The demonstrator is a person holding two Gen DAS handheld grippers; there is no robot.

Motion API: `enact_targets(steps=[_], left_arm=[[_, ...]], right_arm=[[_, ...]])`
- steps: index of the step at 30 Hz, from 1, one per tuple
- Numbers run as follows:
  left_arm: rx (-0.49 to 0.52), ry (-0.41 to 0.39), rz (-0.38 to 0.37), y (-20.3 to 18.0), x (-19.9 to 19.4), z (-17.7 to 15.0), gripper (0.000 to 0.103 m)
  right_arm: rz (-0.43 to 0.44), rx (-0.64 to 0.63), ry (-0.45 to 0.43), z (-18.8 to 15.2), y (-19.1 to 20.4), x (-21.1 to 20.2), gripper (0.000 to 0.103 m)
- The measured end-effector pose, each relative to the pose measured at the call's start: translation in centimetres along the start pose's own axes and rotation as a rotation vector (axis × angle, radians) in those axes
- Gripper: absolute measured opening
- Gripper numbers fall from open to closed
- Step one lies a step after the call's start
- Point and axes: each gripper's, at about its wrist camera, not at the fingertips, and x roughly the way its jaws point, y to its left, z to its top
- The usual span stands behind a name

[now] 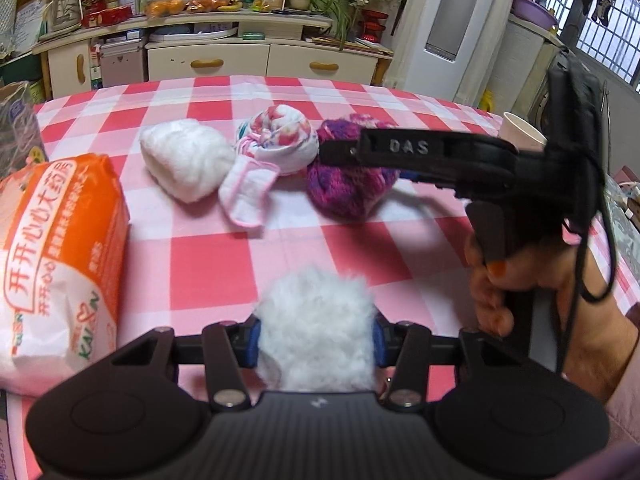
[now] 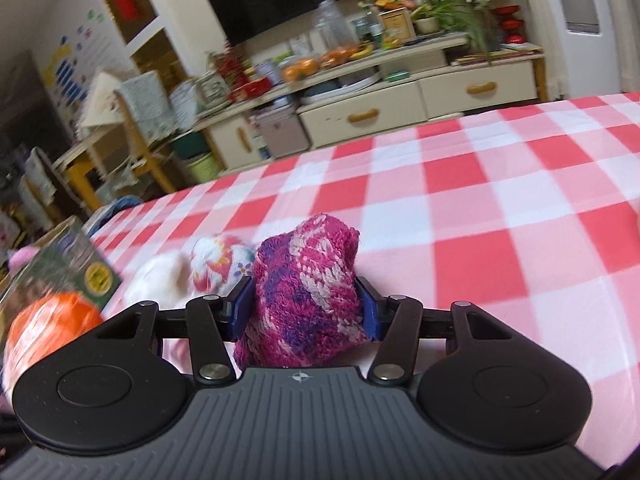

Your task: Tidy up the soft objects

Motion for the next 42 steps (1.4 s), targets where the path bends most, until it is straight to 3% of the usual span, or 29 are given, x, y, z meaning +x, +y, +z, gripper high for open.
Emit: enact_targets(steps=[7, 34, 42], left_arm=[[-0.018, -0.008, -0.008, 0.5, -0.7, -0.1, 0.047], [-0.123, -0.174, -0.107, 4.2, -7.4, 0.8, 0.047], [-0.151, -0.233, -0.138, 5.6, -9.4, 1.2, 0.040]], right_arm=[[-0.002, 0.013, -0.001, -0.3, 0.0, -1.0, 0.064], [-0.183, 0.064, -0.048, -2.7, 0.5, -3.2, 0.050], [-0.196, 0.035, -0.066, -2.9, 1.8, -3.4, 0.048]])
